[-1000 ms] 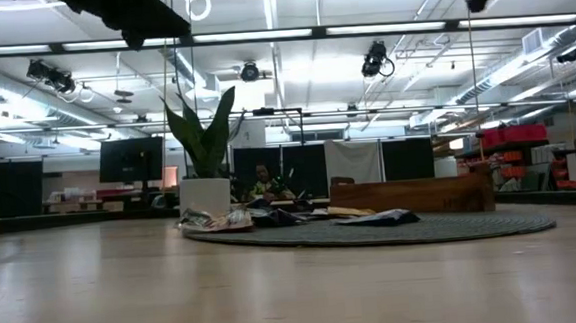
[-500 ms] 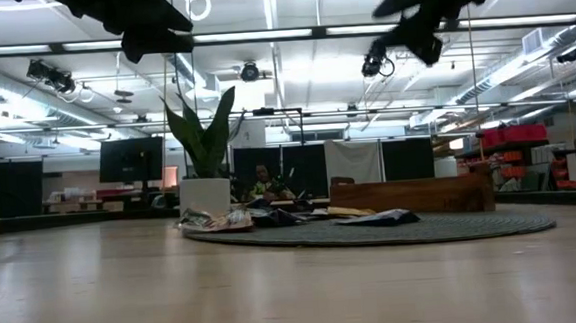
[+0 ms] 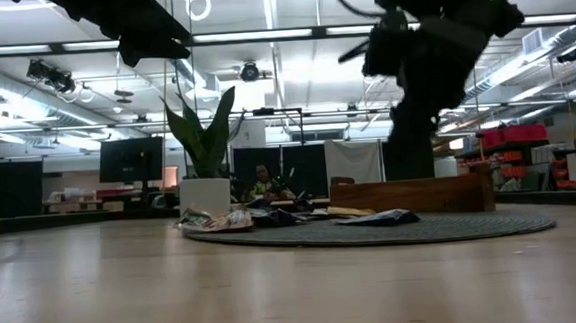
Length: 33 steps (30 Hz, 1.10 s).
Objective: Pick & Place Tea
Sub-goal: Put the black tea bag into the middle section of the wooden organizer
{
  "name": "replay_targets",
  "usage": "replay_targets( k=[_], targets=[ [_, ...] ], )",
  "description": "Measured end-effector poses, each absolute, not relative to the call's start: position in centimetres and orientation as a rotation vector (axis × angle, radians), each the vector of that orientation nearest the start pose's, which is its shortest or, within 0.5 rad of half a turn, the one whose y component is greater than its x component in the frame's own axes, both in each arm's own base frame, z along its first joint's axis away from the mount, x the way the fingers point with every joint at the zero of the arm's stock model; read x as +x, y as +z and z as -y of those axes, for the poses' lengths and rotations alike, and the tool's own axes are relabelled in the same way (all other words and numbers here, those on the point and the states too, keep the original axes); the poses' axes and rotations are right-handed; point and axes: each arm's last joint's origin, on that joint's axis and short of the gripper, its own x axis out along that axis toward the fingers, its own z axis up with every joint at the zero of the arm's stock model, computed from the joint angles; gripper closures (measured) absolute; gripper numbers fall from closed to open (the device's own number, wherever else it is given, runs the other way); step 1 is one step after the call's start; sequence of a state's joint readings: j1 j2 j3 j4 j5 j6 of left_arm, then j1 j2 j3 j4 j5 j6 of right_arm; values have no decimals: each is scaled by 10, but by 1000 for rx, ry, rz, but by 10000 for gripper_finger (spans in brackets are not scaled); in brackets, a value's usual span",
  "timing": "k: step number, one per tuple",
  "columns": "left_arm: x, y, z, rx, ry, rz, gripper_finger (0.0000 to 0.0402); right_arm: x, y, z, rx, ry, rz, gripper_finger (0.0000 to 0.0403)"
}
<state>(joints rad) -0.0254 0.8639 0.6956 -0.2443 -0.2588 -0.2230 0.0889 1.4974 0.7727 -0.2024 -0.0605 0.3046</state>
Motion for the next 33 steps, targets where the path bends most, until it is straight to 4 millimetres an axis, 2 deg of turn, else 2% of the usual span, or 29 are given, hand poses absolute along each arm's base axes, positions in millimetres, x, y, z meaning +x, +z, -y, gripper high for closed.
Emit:
replay_targets(
  k=[4, 9, 15, 26, 33],
  targets=[
    [188, 284, -3, -160, 275, -382, 191, 284, 152, -34, 229, -28, -1014, 146],
    [188, 284, -3, -160, 274, -382, 191, 289, 140, -38, 205, -70, -1021, 147],
    [188, 284, -3, -161, 275, -381, 191, 296, 141, -38, 228, -99, -943, 147],
    [188, 284, -3, -161, 275, -381, 191, 294, 140, -37, 197, -118, -961, 147],
    [188, 284, -3, -162, 275, -381, 191, 296, 125, -38, 211, -107, -1011, 147]
  ],
)
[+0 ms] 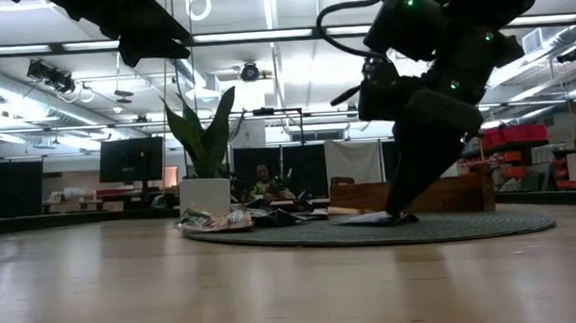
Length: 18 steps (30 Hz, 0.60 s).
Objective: Pick & Place Tea
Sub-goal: Put the black tea bag into the middle section of the wooden organizer
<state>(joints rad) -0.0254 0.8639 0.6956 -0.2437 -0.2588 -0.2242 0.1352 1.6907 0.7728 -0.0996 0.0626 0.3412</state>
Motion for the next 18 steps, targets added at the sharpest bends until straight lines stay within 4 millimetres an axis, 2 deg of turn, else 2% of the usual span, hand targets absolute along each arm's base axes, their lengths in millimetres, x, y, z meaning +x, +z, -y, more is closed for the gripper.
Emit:
replay_targets(
  k=[4, 8, 12, 18],
  targets=[
    [188, 284, -3, -162, 275, -380, 191, 298, 123, -39, 226, -118, -1004, 149],
    [188, 284, -3, -162, 275, -380, 191, 298, 123, -38, 214, -113, -1006, 177],
    [188, 284, -3, -162, 275, -380, 191, 299, 123, -39, 197, -93, -1005, 231],
    [188, 284, -3, -162, 275, -380, 191, 299, 123, -40, 190, -52, -1010, 332]
  ],
)
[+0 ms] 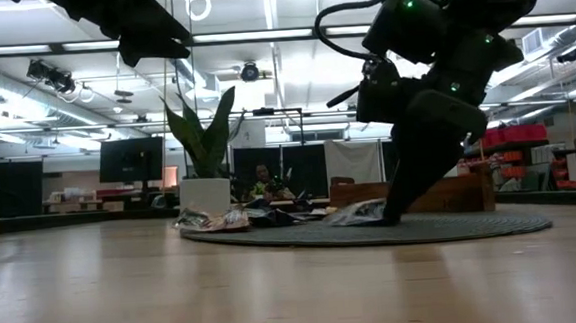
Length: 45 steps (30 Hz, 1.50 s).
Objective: Pick & Place Tea
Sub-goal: Put the black tea bag into the middle section of the wooden organizer
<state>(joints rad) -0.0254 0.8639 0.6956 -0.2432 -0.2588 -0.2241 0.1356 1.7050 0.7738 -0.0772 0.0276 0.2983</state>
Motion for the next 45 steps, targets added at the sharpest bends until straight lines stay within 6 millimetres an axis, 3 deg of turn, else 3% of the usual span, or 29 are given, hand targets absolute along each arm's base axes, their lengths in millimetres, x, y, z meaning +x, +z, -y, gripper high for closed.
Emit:
replay_targets(
  k=[4, 8, 15, 23, 30, 39, 45],
  targets=[
    [188, 284, -3, -162, 275, -380, 191, 298, 125, -41, 205, -17, -1015, 388],
    [188, 284, -3, -162, 275, -380, 191, 294, 138, -40, 203, -37, -985, 381],
    [189, 286, -3, -200, 280, -350, 191, 301, 188, -36, 4, -100, -955, 389],
    [195, 307, -9, -360, 298, -106, 191, 331, 256, -29, -284, -370, -719, 389],
    [195, 319, -21, -457, 341, 46, 191, 347, 304, -11, -370, -512, -546, 389],
    [211, 325, -31, -463, 357, 191, 191, 358, 340, 3, -439, -515, -341, 389],
    [228, 321, -33, -468, 341, 253, 191, 359, 348, 4, -428, -522, -294, 389]
  ],
)
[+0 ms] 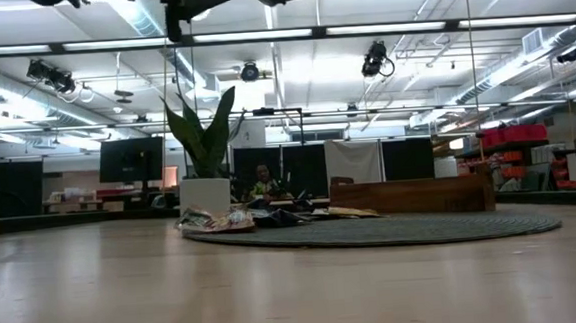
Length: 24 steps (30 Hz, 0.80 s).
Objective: Pick & Place Tea
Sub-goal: Put the black tea bag into the middle section of the wooden organizer
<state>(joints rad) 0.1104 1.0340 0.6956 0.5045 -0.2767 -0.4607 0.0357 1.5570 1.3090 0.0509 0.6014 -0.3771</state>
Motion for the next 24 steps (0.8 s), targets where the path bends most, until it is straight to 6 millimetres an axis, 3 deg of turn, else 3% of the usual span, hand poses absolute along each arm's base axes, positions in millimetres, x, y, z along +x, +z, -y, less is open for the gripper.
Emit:
replay_targets(
  k=[16, 20, 24],
  targets=[
    [254, 313, -36, -424, 324, 351, 198, 360, 348, 1, -339, -465, -256, 388],
    [254, 312, -36, -347, 337, 335, 234, 360, 348, 2, -336, -465, -256, 388],
    [254, 312, -36, -318, 341, 331, 304, 360, 348, 2, -336, -463, -256, 388]
  ],
)
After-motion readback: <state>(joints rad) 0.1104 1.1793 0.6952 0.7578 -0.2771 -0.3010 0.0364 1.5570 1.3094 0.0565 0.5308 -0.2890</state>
